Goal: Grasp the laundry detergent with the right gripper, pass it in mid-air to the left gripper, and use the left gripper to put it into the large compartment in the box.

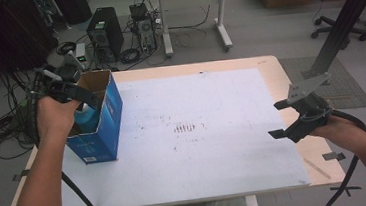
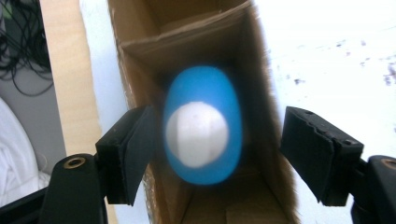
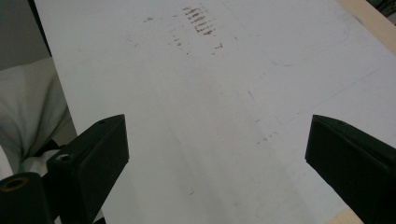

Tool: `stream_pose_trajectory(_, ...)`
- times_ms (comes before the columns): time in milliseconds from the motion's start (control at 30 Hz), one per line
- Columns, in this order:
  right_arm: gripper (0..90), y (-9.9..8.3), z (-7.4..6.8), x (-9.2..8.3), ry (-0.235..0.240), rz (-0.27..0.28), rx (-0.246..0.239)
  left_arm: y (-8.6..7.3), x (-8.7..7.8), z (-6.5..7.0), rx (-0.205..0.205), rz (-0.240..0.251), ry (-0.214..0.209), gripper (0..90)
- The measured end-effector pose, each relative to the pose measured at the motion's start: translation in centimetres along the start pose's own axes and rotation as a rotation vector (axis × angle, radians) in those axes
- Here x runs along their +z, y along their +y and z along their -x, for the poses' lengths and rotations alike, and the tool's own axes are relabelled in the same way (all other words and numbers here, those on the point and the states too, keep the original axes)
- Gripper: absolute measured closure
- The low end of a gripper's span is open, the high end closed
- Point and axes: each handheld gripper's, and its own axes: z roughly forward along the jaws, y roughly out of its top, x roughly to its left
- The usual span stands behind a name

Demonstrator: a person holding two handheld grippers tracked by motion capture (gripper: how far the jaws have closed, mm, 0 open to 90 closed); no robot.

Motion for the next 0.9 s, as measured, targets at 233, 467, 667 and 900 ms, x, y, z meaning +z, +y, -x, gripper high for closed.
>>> stream_pose_trajectory(233,5.7,0.0,-0.2,-0.3,-0.006,0.005,0.001,0.1,-2.5,1.8,0.07,0.011,-0.019,22.8)
stream_pose_trajectory(467,5.7,0.0,-0.5,-0.7,-0.011,0.011,0.001,0.1,-4.7,4.5,0.167,0.032,-0.055,18.8)
stream_pose_trajectory(667,5.6,-0.2,-0.6,-0.9,-0.015,0.013,0.003,0.0,-5.8,6.4,0.228,0.044,-0.087,16.4)
stream_pose_trajectory(900,5.6,-0.1,-0.7,-1.2,-0.021,0.015,0.0,0.2,-6.9,8.4,0.287,0.065,-0.107,15.3)
